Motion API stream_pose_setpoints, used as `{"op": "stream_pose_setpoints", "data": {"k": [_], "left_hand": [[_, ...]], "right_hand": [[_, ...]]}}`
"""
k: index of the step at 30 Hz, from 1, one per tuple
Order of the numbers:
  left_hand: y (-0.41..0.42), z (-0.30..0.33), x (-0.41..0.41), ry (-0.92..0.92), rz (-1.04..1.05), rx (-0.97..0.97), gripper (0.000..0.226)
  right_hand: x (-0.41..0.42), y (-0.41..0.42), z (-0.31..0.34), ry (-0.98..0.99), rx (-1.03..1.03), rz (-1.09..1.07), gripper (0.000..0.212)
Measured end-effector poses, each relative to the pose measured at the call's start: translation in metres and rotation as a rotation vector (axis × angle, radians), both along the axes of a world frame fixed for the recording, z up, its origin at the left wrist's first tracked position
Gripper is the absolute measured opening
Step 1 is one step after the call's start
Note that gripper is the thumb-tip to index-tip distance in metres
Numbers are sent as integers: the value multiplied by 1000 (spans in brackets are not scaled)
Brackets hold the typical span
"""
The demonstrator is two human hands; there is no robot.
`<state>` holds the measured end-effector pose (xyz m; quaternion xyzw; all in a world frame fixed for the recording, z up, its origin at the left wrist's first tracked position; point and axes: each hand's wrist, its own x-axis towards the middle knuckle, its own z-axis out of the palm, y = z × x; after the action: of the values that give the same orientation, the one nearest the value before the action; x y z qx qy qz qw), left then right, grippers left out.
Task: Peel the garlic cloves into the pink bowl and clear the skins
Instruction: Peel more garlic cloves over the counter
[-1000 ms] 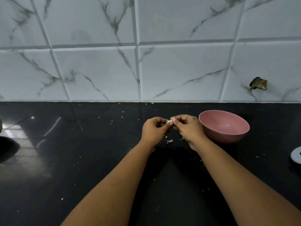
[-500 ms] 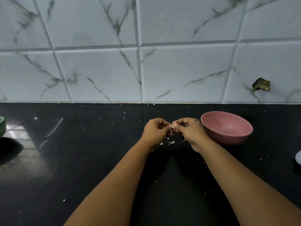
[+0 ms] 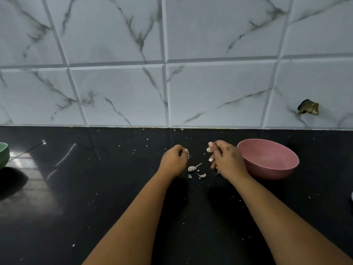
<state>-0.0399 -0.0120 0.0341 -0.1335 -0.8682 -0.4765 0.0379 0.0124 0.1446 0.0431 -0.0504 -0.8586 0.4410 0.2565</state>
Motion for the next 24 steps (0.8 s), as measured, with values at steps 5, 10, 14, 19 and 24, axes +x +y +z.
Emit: {"op": "stream_pose_setpoints", "data": {"k": [5, 10, 14, 19, 24], "left_hand": [[-17, 2, -7, 24, 46, -342, 25], [-28, 2, -12, -89, 84, -483, 17], [-28, 3, -10, -92, 113, -489, 14], [-21, -2, -9, 23, 59, -444, 12], [-8, 0, 6, 74, -183, -503, 58]], "right_hand": [[3, 1, 3, 115, 83, 2, 10], [-1, 15, 6, 243, 60, -49, 19], [-1, 23, 10, 248, 111, -75, 29], [3, 33, 15, 178, 117, -67, 18], [5, 25, 11, -35, 368, 70, 12]]}}
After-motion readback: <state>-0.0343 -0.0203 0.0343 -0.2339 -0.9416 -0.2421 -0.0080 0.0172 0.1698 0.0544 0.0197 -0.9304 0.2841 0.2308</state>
